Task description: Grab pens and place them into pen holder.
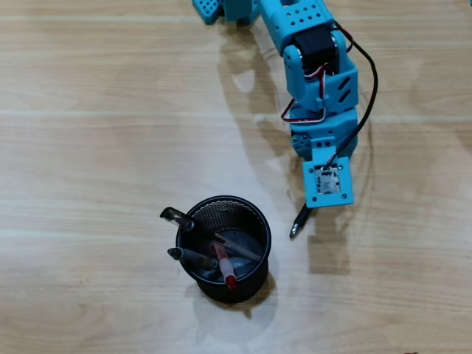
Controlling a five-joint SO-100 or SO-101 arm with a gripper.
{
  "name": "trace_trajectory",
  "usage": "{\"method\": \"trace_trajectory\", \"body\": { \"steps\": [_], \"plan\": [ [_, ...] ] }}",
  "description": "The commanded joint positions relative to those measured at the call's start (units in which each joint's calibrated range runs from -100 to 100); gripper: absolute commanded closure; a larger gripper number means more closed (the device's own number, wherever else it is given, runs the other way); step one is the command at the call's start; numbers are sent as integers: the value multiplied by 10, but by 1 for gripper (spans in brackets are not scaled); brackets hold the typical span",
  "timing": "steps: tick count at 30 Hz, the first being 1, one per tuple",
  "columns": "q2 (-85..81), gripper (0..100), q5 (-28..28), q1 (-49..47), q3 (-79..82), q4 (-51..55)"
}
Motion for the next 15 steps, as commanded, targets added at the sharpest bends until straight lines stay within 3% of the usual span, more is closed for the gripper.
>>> {"method": "trace_trajectory", "body": {
  "steps": [1,4,15],
  "plan": [
    [-4,91,-2,10,-34,28],
    [-4,86,-3,13,-34,46],
    [6,86,-5,-1,-34,42]
  ]
}}
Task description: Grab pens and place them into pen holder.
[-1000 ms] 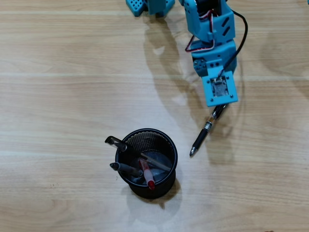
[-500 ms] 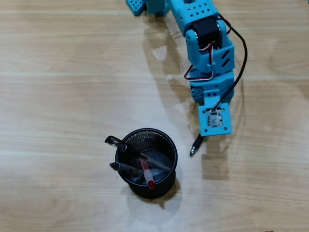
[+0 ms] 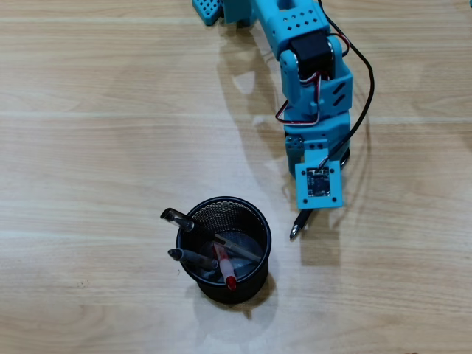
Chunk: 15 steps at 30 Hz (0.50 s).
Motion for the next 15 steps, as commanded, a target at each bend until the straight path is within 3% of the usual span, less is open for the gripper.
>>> {"method": "trace_trajectory", "body": {
  "steps": [1,15],
  "plan": [
    [-2,86,-4,-9,-30,-1],
    [78,86,-5,-33,-65,-50]
  ]
}}
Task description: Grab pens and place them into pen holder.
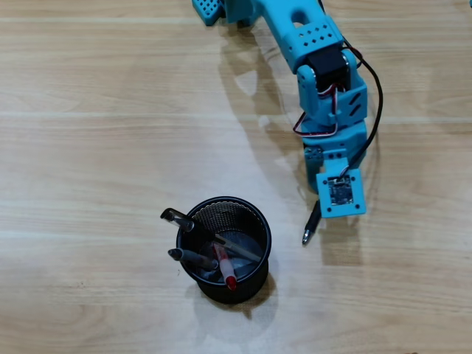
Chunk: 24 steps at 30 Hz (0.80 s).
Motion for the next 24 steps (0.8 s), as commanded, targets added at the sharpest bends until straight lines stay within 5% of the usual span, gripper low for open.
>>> {"method": "trace_trajectory", "body": {
  "steps": [1,9,24],
  "plan": [
    [2,86,-3,0,-14,0],
    [4,98,-3,5,16,0],
    [-84,98,32,41,-21,1]
  ]
}}
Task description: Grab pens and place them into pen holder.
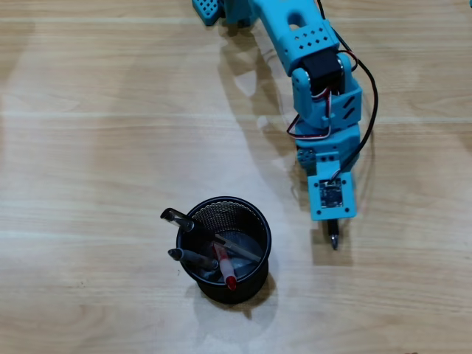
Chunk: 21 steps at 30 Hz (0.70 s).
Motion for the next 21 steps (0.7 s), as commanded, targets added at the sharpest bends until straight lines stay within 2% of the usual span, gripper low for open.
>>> {"method": "trace_trajectory", "body": {
  "steps": [1,14,21],
  "plan": [
    [-88,98,41,26,-31,-2],
    [-309,98,134,89,-27,-11],
    [-389,98,169,118,6,-100]
  ]
}}
